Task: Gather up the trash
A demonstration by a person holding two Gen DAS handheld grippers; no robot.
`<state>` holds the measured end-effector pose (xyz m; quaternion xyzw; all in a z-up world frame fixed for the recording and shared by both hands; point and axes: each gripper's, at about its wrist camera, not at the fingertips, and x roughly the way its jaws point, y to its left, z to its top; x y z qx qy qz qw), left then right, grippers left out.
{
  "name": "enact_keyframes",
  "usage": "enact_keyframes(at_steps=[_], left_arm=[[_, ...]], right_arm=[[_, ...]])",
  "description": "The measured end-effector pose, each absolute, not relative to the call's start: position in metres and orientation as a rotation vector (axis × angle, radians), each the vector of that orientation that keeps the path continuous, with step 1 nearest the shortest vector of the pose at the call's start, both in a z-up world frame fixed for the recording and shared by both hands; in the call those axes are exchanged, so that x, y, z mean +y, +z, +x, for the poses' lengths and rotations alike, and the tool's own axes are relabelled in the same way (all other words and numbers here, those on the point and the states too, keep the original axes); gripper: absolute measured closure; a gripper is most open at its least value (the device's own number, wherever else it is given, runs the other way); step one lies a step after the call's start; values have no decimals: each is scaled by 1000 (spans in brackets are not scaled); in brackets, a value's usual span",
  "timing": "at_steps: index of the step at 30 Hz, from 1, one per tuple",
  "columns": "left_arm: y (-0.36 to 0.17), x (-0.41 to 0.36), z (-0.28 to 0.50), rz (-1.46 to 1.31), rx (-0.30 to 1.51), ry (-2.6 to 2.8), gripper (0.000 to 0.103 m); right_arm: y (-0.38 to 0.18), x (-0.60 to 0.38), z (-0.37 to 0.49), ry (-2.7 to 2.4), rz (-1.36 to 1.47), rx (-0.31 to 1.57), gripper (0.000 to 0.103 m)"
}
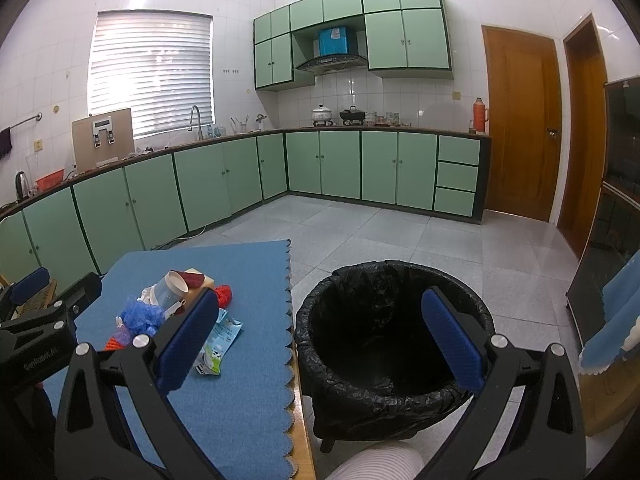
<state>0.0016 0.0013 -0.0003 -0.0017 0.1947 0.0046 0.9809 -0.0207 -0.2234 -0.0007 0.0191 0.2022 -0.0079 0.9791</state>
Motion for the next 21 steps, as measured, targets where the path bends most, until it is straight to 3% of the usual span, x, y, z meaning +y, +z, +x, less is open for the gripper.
enact_keyframes(at_steps=[21], left_arm=[[0,1,0,-5,392,12,6]], right_arm=[[-2,-225,-20,-19,43,409,5]])
